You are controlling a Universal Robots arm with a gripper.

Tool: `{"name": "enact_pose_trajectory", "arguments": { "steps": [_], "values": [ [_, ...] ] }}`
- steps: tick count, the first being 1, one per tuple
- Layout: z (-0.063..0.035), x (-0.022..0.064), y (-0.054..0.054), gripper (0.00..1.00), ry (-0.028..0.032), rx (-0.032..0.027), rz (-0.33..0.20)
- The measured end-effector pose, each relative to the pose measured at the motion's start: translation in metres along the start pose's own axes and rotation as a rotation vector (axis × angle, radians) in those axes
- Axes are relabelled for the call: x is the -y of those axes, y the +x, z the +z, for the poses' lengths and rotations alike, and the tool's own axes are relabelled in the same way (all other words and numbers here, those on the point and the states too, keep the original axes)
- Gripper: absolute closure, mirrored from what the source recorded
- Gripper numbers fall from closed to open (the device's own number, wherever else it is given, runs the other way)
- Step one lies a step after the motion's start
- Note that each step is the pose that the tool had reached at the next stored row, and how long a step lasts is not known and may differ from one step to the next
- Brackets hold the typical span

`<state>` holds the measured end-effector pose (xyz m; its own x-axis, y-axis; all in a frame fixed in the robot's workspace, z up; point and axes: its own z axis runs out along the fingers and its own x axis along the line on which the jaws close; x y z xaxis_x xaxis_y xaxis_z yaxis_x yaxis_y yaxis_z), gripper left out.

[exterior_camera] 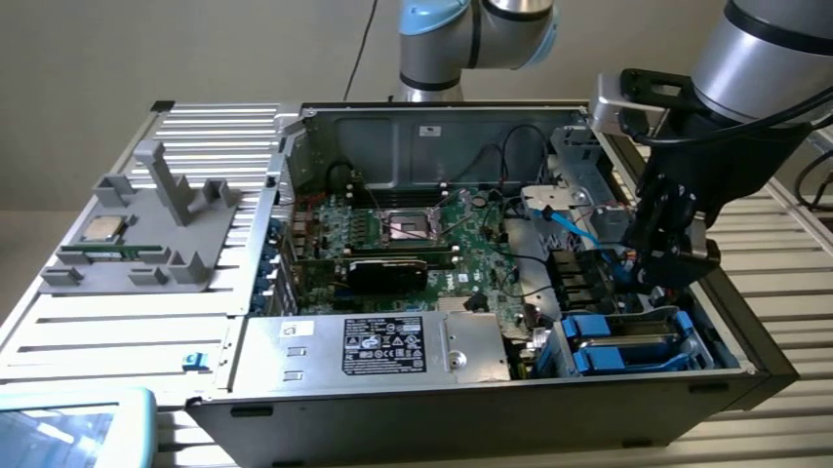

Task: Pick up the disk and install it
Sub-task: 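Insert the first disk wire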

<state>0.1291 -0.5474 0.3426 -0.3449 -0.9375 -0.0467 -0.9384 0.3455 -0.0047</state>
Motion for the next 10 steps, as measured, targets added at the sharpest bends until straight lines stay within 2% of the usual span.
{"name": "enact_pose_trajectory", "arguments": {
  "steps": [1,3,4,5,10],
  "values": [
    [0.0,0.0,0.0,0.42,-0.0001,0.0001,0.0],
    [0.0001,0.0,0.0,0.55,-0.0001,0.0002,0.0],
    [0.0001,0.0,0.0,0.55,-0.0001,0.0002,0.0],
    [0.0002,-0.0001,-0.0001,0.65,-0.0002,0.0004,0.0],
    [-0.0021,-0.0032,-0.0011,0.65,0.0021,-0.002,0.0]
  ]
}}
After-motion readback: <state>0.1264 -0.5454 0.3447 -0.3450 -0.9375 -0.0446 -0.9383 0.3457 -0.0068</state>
